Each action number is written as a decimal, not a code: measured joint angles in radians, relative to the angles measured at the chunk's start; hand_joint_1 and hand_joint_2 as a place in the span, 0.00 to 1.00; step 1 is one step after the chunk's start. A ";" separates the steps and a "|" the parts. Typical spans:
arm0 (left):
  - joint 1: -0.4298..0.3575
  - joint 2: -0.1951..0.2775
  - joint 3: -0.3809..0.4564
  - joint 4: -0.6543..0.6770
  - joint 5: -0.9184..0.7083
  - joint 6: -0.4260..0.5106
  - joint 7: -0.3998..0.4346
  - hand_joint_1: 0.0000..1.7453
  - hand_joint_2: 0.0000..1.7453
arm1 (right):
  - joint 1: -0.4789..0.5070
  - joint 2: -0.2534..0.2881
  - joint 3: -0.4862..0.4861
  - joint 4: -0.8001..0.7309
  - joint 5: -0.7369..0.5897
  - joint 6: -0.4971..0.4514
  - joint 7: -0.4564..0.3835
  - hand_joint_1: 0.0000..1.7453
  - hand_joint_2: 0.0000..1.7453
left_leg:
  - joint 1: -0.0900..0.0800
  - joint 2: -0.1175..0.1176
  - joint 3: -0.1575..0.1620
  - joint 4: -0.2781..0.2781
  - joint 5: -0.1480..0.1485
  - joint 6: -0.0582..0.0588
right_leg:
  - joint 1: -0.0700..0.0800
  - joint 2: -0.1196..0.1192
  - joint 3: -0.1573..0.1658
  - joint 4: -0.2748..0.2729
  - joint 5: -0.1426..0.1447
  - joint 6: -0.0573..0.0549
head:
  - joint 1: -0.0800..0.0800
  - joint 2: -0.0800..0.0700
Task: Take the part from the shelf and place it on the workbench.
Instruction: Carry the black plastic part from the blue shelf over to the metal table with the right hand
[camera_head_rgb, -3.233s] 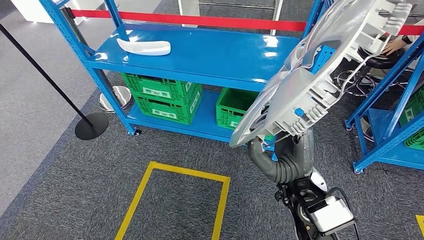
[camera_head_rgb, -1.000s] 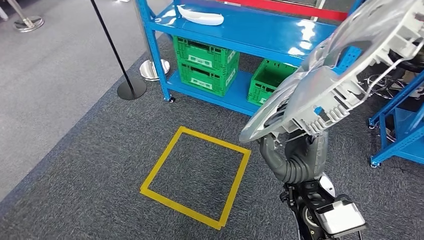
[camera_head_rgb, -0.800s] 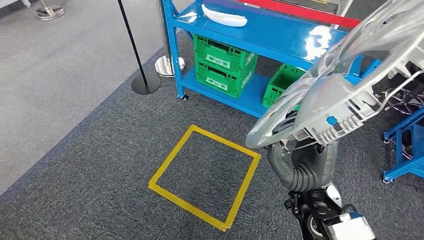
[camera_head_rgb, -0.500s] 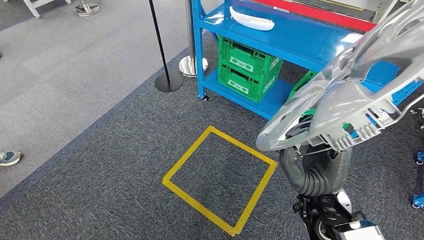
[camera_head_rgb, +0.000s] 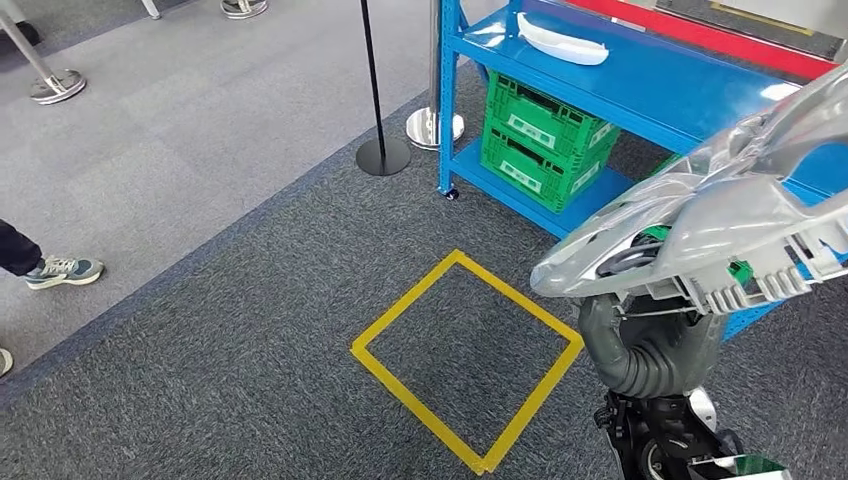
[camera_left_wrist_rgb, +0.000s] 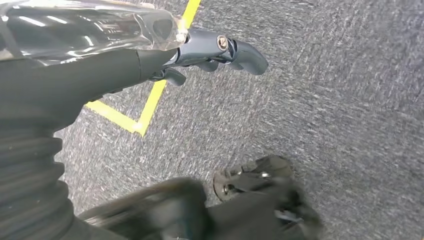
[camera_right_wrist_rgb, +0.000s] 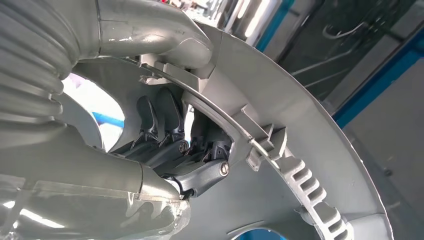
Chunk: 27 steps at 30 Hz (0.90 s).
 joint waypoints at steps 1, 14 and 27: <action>-0.001 0.001 0.000 0.000 0.001 0.000 0.001 0.00 1.00 | 0.002 0.000 -0.001 -0.002 -0.002 0.000 -0.003 1.00 1.00 | -0.004 0.000 0.001 -0.007 -0.003 0.004 | 0.001 -0.009 0.002 -0.001 -0.001 0.005 | 0.001 0.000; 0.005 0.003 0.001 0.000 0.001 0.003 0.013 0.00 1.00 | 0.003 -0.003 -0.021 -0.009 -0.026 0.008 -0.013 1.00 1.00 | 0.011 -0.172 0.002 0.001 0.010 0.023 | -0.014 0.145 -0.016 0.055 -0.016 0.030 | 0.012 0.000; 0.002 0.002 0.000 0.000 -0.012 -0.002 0.021 0.00 1.00 | 0.051 0.006 -0.045 -0.060 -0.035 0.004 -0.016 1.00 1.00 | 0.014 -0.065 -0.126 0.225 -0.058 -0.014 | -0.010 0.029 0.009 0.012 -0.013 -0.006 | -0.009 0.000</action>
